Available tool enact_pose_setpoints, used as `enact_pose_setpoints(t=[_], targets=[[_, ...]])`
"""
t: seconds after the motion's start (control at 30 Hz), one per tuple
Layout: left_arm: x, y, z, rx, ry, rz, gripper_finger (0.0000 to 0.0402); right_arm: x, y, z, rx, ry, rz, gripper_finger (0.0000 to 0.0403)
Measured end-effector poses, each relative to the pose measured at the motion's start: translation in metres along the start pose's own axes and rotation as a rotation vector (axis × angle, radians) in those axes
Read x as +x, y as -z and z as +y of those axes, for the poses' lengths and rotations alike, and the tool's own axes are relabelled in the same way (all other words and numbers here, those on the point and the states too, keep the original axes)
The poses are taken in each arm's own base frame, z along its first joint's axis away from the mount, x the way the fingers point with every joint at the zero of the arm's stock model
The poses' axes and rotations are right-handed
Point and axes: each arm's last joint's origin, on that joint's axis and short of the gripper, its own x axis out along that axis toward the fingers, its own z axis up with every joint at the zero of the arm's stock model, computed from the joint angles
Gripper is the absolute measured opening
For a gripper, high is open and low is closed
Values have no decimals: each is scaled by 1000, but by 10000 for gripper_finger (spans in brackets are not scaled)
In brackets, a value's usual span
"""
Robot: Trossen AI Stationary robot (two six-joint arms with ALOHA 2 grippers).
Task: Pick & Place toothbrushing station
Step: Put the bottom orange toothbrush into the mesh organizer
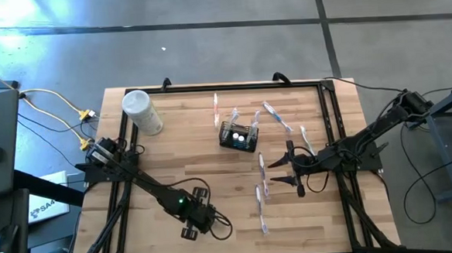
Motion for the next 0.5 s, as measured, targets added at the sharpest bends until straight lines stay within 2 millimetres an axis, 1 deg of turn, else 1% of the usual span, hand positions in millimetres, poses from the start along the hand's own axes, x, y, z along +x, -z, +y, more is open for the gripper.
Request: enact_pose_setpoints(t=[0.07, 0.23, 0.4, 0.5], targets=[[-9, 1, 2, 11, -18, -6, 18, 0, 0, 0, 0, 1, 0, 180], [-40, 4, 7, 9, -58, -24, 18, 0, 0, 0, 0, 1, 1, 180], [-84, 3, 17, 43, -165, -169, 18, 0, 0, 0, 0, 1, 0, 180], [-111, 2, 25, 113, -193, -265, 18, 0, 0, 0, -6, 0, 0, 180]])
